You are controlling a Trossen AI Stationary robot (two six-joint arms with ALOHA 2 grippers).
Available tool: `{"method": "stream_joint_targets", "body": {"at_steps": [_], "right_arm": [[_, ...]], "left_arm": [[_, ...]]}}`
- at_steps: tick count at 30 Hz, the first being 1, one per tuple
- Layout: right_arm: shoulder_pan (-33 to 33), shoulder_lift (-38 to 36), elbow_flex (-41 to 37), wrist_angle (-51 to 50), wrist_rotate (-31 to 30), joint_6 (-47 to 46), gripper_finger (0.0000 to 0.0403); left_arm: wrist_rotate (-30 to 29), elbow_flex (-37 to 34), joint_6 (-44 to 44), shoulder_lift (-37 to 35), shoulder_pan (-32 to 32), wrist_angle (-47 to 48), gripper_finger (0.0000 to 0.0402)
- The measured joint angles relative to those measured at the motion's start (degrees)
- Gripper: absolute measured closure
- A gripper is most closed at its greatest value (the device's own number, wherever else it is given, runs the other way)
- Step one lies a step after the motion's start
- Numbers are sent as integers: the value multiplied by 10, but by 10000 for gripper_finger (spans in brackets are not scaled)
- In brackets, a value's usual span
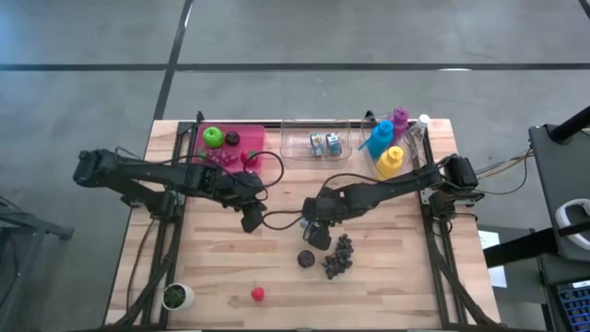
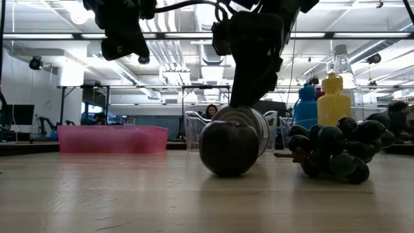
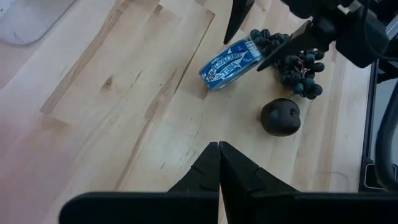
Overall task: Pick & Place Food Item
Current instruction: Put the blue tuna can into the left transparent bin
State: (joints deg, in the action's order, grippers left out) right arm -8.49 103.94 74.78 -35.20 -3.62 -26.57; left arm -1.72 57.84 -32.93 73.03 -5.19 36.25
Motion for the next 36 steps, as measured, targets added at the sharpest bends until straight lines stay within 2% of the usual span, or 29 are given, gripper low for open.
{"method": "stream_joint_targets", "body": {"at_steps": [16, 31, 36], "right_arm": [[3, 1, -3, 6, 0, 2, 170], [4, 1, -40, 55, 10, -23, 172], [4, 1, -40, 55, 10, -31, 197]], "left_arm": [[0, 0, 0, 0, 0, 0, 398], [0, 0, 0, 0, 0, -1, 398], [0, 0, 0, 0, 0, -1, 398]]}}
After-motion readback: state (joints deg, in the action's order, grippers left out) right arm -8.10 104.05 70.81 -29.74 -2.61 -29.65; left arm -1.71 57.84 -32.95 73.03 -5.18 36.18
